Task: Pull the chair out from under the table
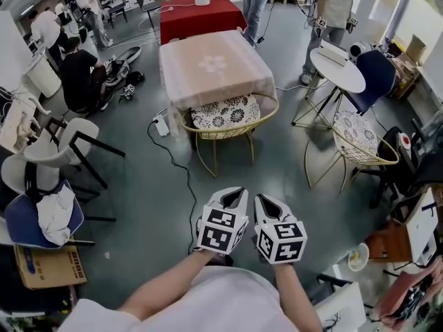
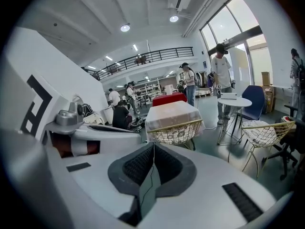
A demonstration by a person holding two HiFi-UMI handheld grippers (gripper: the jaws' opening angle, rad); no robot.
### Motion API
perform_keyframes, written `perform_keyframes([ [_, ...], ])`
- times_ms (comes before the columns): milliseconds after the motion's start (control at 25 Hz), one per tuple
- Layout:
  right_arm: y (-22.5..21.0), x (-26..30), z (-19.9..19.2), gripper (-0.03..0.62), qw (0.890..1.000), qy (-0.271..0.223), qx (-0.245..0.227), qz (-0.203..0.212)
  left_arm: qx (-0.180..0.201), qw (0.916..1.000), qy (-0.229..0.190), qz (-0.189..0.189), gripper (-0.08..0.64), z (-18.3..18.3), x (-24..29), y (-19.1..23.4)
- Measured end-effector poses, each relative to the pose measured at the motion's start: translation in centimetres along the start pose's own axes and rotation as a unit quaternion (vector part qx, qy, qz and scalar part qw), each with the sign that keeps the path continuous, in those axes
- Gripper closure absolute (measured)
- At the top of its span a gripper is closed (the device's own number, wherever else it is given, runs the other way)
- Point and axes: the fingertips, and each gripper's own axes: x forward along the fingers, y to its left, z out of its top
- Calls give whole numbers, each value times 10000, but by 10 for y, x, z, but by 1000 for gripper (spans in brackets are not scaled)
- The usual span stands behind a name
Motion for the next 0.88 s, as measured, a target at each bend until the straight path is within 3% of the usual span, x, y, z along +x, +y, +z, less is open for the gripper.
perform_keyframes([
  [600, -6, 58, 34, 589, 9997, -22, -79, -242, -61, 9994, -13, -332, 555, 24, 37, 44],
  [880, -20, 80, 45, 589, 9997, -100, -22, -237, -24, 9995, -59, -304, 555, 32, 52, 56],
])
